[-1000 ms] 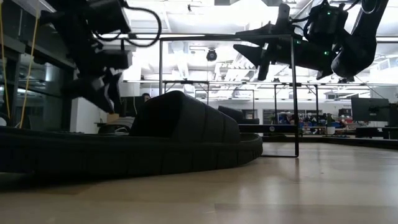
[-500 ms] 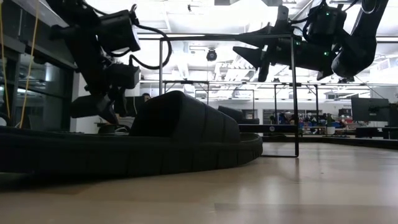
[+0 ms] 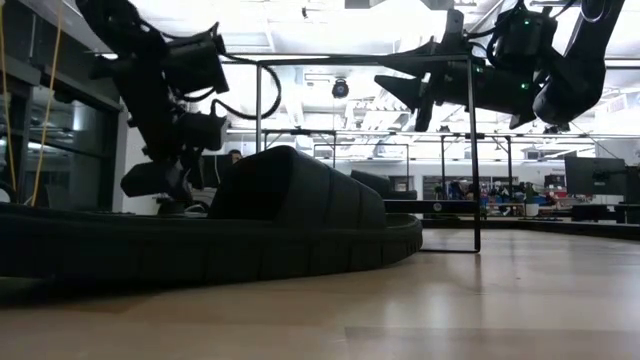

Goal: Pick and place slides into the shelf
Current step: Put the top black slide on the shelf

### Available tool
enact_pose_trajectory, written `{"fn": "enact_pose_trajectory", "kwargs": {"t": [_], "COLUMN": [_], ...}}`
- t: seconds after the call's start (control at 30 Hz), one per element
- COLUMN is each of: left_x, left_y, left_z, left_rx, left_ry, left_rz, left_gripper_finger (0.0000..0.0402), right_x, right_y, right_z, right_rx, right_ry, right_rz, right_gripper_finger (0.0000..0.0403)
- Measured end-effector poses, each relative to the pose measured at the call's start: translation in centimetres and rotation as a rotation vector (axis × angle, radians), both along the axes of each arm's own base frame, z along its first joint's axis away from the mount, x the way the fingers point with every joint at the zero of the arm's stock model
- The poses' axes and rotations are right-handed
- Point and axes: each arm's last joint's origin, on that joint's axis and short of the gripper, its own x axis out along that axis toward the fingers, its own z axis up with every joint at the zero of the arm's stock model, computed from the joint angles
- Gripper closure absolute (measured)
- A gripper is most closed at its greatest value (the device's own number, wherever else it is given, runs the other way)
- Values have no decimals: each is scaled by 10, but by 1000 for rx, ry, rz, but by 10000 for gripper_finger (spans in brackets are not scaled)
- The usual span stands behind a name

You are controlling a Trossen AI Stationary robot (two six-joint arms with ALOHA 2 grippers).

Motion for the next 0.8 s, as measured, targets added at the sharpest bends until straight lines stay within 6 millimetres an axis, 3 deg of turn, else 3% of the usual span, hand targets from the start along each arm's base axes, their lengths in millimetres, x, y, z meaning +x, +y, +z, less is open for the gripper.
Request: {"fn": "enact_pose_trajectory", "kwargs": {"t": [0.27, 0.47, 0.8], "left_x": [-10, -5, -3], "left_y": [6, 10, 10], "left_z": [-12, -8, -7], "left_rx": [33, 144, 158], "left_ry": [23, -16, -39], "left_rz": [10, 44, 46], "left_gripper_finger": [197, 197, 207], "right_x": [0, 0, 0], "right_y": [0, 0, 0], "right_z": [0, 0, 0], "right_rx": [0, 3, 2], "right_ry": [0, 0, 0], "right_rz": [0, 1, 1], "right_gripper_finger": [254, 254, 254]}}
